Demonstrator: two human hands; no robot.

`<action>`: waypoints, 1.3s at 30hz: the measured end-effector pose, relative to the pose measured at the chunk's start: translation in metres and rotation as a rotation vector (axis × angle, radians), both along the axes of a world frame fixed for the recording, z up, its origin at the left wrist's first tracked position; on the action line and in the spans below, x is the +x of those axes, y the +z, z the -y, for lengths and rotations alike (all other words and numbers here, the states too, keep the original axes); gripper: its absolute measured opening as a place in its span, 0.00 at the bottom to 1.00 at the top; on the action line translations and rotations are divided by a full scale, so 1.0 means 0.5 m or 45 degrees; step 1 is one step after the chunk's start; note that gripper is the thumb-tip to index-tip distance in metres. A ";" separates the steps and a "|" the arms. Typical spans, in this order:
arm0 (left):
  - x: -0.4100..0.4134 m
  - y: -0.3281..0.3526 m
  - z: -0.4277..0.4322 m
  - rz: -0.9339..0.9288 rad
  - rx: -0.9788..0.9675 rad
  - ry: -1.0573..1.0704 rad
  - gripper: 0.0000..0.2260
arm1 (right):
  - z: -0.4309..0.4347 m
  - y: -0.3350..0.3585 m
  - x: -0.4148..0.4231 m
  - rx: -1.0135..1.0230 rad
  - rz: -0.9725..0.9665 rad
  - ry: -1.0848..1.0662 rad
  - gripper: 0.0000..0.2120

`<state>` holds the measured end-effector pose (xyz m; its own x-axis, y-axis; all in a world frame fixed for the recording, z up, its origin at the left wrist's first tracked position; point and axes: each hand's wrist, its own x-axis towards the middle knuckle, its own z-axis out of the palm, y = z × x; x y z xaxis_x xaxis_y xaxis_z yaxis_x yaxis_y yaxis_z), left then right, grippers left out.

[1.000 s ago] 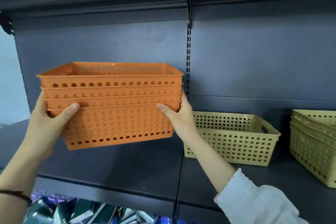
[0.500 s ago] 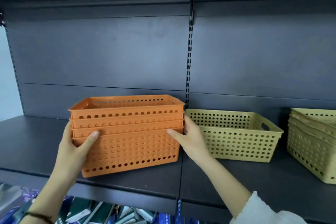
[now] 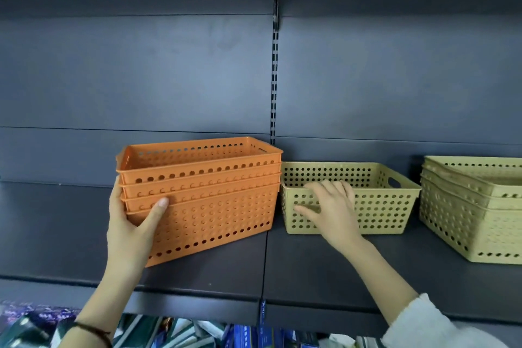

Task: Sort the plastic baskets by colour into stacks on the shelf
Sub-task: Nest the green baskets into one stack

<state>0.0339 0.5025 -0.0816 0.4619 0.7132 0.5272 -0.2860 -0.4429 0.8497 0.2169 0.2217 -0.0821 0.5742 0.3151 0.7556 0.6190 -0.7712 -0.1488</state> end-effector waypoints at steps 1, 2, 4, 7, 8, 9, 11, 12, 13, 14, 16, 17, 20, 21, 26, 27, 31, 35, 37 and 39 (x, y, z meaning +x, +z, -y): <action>0.001 0.001 0.002 -0.001 -0.006 0.001 0.33 | -0.001 0.003 0.002 0.008 0.005 -0.002 0.17; 0.000 0.002 0.005 -0.003 -0.014 0.002 0.34 | -0.001 0.007 0.004 0.028 0.003 0.007 0.17; 0.001 0.003 0.007 0.000 -0.020 -0.009 0.34 | 0.001 0.018 0.007 0.091 0.015 0.055 0.16; 0.004 0.004 0.007 0.017 -0.033 -0.028 0.31 | 0.011 0.053 0.006 0.273 0.073 0.112 0.17; 0.005 0.004 0.007 0.019 -0.038 -0.031 0.31 | 0.014 0.070 0.002 0.334 0.099 0.125 0.17; 0.006 0.003 0.008 0.022 -0.041 -0.034 0.31 | 0.016 0.087 -0.003 0.389 0.127 0.138 0.17; 0.008 0.002 0.011 0.028 -0.041 -0.040 0.31 | 0.019 0.121 -0.020 0.461 0.188 0.166 0.16; 0.010 0.002 0.013 0.031 -0.041 -0.042 0.31 | 0.020 0.134 -0.029 0.471 0.240 0.179 0.16; 0.012 0.002 0.017 0.032 -0.040 -0.046 0.31 | 0.022 0.145 -0.037 0.470 0.301 0.192 0.16; 0.016 0.002 0.022 0.028 -0.041 -0.053 0.31 | 0.026 0.154 -0.043 0.468 0.357 0.202 0.16; 0.025 0.002 0.034 0.020 -0.051 -0.062 0.32 | 0.039 0.172 -0.049 0.462 0.443 0.205 0.16; 0.031 0.002 0.041 0.024 -0.058 -0.073 0.32 | 0.047 0.181 -0.051 0.461 0.479 0.202 0.16; 0.050 0.001 0.076 0.022 -0.036 -0.115 0.33 | 0.073 0.210 -0.057 0.482 0.569 0.236 0.16; 0.059 -0.002 0.088 0.009 -0.019 -0.126 0.33 | 0.082 0.220 -0.059 0.478 0.594 0.260 0.16; 0.095 -0.006 0.166 0.022 0.000 -0.128 0.34 | 0.148 0.252 -0.045 0.337 0.640 0.345 0.15; 0.098 -0.005 0.184 0.038 -0.008 -0.128 0.35 | 0.170 0.255 -0.038 0.292 0.644 0.344 0.15; 0.112 -0.001 0.247 0.159 0.020 0.000 0.32 | 0.273 0.263 -0.011 0.120 0.624 0.321 0.16; 0.132 0.018 0.321 0.077 0.123 0.538 0.41 | 0.386 0.266 0.019 0.092 0.587 0.307 0.17; 0.143 0.054 0.412 0.184 0.360 0.561 0.36 | 0.441 0.269 0.034 0.095 0.583 0.312 0.17; 0.180 0.086 0.515 0.260 0.691 0.388 0.31 | 0.488 0.272 0.045 0.086 0.587 0.321 0.18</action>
<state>0.1240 0.2451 -0.0387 0.1331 0.4042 0.9050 -0.2118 -0.8804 0.4243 0.2394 -0.0224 0.0540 0.0903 0.3427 0.9351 0.7968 -0.5881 0.1386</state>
